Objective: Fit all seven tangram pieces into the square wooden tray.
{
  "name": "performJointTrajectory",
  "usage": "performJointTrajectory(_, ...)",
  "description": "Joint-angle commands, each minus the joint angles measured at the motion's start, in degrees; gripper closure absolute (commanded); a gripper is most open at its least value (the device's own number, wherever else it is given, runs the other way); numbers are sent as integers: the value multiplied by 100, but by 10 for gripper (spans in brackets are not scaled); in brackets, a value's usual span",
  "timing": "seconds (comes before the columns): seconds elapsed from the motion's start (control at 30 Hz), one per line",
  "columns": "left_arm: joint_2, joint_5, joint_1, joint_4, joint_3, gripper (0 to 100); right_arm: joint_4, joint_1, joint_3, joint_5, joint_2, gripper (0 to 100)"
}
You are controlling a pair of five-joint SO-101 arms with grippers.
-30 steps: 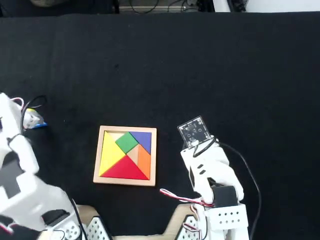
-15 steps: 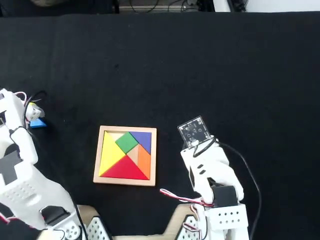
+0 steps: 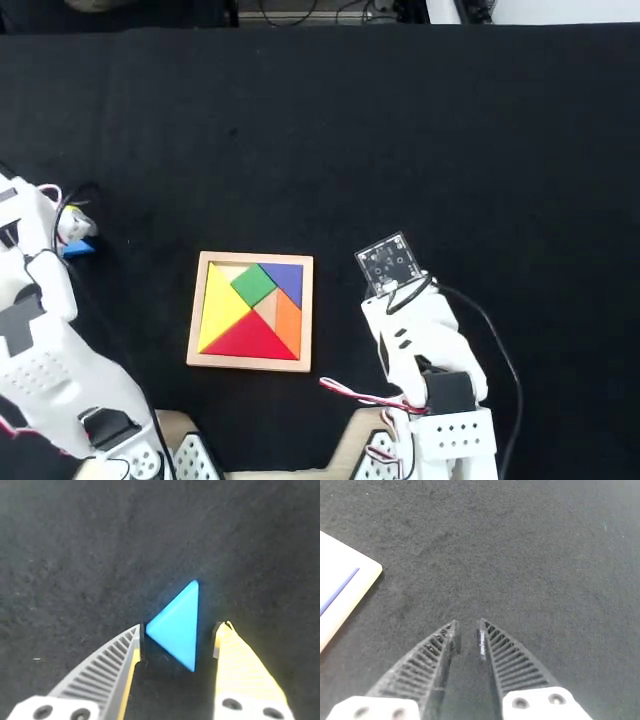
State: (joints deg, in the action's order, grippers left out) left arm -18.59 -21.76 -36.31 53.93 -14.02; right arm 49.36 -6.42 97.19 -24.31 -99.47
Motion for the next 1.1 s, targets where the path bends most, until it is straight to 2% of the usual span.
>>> performJointTrajectory(0.0,-360,18,-40,-79,611,758,9,26,-22,-26,-110,924)
performJointTrajectory(0.5,-229,62,-145,334,796,755,-9,26,-22,-26,-110,924)
performJointTrajectory(0.67,44,378,-101,334,804,754,-9,26,-22,-26,-110,924)
performJointTrajectory(1.07,-185,440,-224,149,927,754,9,26,-22,-26,-110,924)
